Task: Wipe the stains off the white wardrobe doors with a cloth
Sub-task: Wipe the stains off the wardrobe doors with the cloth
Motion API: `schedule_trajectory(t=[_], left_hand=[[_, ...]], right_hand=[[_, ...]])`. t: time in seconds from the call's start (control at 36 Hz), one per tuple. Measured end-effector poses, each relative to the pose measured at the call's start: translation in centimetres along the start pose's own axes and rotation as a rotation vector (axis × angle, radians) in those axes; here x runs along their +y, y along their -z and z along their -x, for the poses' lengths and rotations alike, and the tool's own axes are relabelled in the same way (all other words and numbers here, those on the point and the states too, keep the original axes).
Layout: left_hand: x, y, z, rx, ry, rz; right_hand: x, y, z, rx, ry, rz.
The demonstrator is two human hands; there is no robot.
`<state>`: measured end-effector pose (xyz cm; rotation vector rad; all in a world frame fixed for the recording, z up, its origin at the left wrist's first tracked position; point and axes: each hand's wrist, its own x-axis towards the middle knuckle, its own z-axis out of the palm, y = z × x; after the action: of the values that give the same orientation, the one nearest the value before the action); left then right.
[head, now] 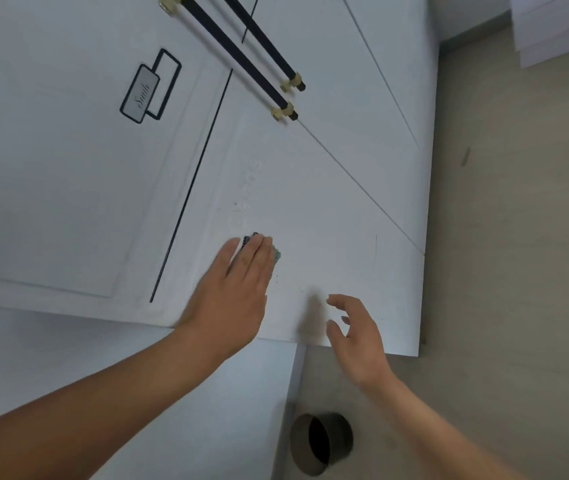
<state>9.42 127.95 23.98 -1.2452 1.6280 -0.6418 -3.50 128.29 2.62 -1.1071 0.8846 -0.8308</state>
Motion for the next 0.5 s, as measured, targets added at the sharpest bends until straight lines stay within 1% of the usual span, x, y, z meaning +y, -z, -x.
schedule_trajectory(t=[0.11,0.19,0.28,0.33,0.36,0.42,0.47,0.5], left_hand=[[1.3,-0.7,0.8,0.002,-0.033,-0.010],[1.1,-0.7,0.8,0.022,-0.037,-0.002],[1.5,-0.9,0.9,0.078,0.042,-0.014],[2.1,-1.1,0.7,0.092,0.091,-0.007],[2.6,-1.3,0.7,0.104,0.105,-0.024],[3.2,-1.6,0.4,0.113,0.094,-0.068],[4.0,-1.9,-0.1,0.126,0.101,-0.096],[4.3,-1.9,-0.3,0.137,0.103,-0.111]], right_hand=[[1.4,0.5,0.2,-0.039,0.049,0.052],[2.5,1.0,0.3,-0.088,0.105,0.126],[4.2,1.8,-0.5,-0.157,0.220,0.270],[5.7,2.1,-1.8,-0.166,0.320,0.357],[6.6,2.2,-2.4,-0.164,0.394,0.388],[8.9,1.9,-3.7,-0.140,0.617,0.430],[12.2,1.1,-5.7,-0.131,0.935,0.435],[13.8,0.6,-6.4,-0.140,1.056,0.434]])
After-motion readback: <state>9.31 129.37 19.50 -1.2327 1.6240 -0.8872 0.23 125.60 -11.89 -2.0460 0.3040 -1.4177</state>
